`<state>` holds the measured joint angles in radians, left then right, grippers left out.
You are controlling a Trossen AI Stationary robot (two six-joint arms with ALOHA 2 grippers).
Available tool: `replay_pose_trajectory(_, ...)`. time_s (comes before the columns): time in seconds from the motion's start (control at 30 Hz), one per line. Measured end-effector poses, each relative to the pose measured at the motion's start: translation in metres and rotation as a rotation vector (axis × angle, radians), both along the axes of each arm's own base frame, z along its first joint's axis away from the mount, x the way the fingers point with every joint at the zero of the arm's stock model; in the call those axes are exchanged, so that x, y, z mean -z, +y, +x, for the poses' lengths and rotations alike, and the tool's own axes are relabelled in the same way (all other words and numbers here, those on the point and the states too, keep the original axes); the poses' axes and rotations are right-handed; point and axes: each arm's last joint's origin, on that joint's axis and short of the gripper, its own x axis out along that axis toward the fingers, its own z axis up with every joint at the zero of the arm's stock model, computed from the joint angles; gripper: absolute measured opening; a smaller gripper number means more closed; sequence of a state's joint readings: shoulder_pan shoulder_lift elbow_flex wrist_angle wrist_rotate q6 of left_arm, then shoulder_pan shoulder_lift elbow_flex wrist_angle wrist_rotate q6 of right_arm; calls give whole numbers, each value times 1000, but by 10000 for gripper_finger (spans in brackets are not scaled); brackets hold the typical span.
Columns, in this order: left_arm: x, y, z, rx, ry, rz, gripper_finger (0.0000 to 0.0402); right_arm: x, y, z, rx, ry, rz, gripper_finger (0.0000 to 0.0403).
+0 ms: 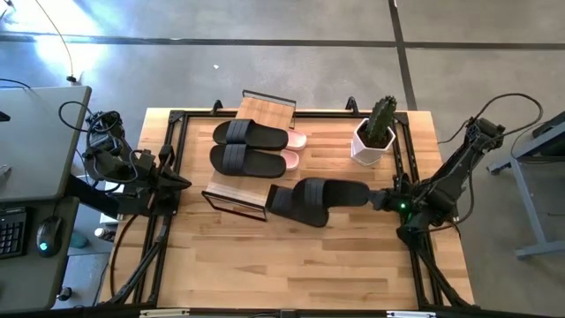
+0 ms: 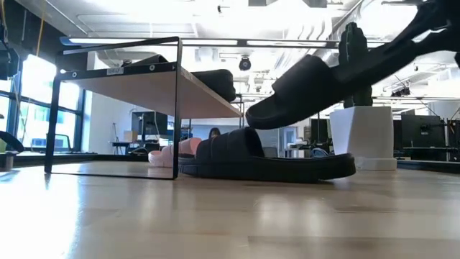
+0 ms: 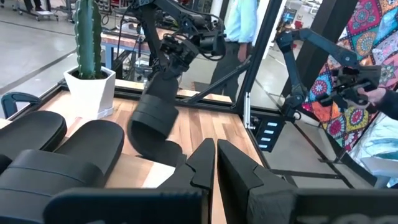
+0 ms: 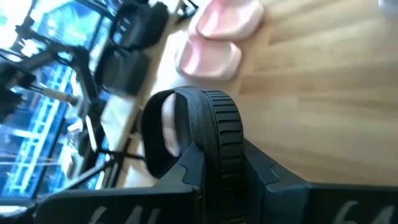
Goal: Pick and place slides into the shelf
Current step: Put the black slides under the shelf
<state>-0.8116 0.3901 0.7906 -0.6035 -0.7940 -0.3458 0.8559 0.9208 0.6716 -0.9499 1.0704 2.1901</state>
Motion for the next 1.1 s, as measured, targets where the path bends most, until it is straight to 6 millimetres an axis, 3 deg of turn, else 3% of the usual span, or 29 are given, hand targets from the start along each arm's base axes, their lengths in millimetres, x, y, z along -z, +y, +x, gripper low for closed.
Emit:
replay_pose_trajectory(0.3, 0, 0, 0, 14, 3, -1, 8, -13, -12, -3, 17, -73, -54, 28)
replay_pose_trajectory(1.1, 0, -1, 0, 15, 5, 1, 8, 11, -46, 28, 222, 296, 230, 28)
